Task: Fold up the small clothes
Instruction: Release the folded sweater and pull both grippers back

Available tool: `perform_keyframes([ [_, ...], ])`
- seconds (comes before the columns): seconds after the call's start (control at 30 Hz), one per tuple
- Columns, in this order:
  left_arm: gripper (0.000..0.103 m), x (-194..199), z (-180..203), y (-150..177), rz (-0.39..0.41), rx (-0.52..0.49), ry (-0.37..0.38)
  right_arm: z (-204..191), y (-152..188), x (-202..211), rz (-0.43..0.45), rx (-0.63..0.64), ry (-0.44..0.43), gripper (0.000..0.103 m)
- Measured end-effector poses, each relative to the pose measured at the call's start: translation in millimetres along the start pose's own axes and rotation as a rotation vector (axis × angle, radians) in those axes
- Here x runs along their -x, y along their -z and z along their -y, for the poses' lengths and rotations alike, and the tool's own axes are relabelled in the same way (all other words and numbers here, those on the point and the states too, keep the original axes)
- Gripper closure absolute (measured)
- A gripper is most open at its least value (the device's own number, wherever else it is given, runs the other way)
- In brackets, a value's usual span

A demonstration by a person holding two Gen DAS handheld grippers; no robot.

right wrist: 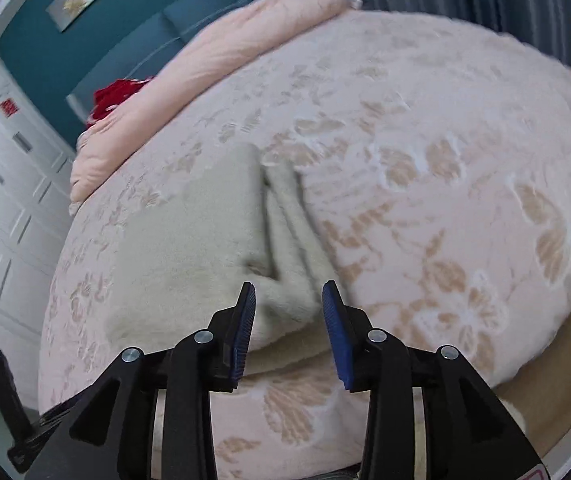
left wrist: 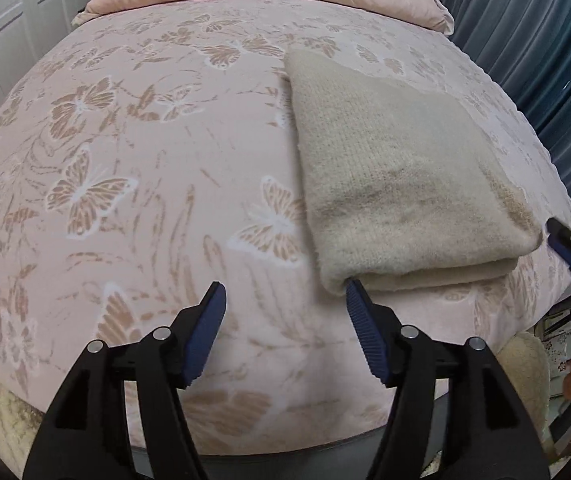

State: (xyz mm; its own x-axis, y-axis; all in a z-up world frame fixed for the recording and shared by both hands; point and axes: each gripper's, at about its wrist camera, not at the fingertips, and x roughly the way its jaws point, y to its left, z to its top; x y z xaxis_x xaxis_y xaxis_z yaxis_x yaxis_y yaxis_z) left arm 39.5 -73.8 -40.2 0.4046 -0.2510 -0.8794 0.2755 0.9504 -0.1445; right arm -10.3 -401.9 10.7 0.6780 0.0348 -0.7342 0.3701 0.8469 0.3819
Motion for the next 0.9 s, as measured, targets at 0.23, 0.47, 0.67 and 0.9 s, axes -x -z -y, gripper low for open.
perform_keyframes([
  [0.23, 0.034, 21, -7, 2, 0.019, 0.018, -0.033, -133, -9, -49, -0.077, 0.354, -0.172, 0.089],
  [0.47, 0.027, 34, -4, 1, 0.041, -0.024, -0.063, -98, 67, -113, -0.362, 0.211, -0.219, 0.101],
  [0.67, 0.026, 20, 4, -2, 0.014, -0.029, -0.064, -70, -12, -48, -0.159, 0.169, -0.134, 0.095],
  [0.9, 0.021, 16, 21, -6, 0.014, -0.055, -0.052, 10, -42, -59, -0.095, -0.001, 0.048, 0.058],
])
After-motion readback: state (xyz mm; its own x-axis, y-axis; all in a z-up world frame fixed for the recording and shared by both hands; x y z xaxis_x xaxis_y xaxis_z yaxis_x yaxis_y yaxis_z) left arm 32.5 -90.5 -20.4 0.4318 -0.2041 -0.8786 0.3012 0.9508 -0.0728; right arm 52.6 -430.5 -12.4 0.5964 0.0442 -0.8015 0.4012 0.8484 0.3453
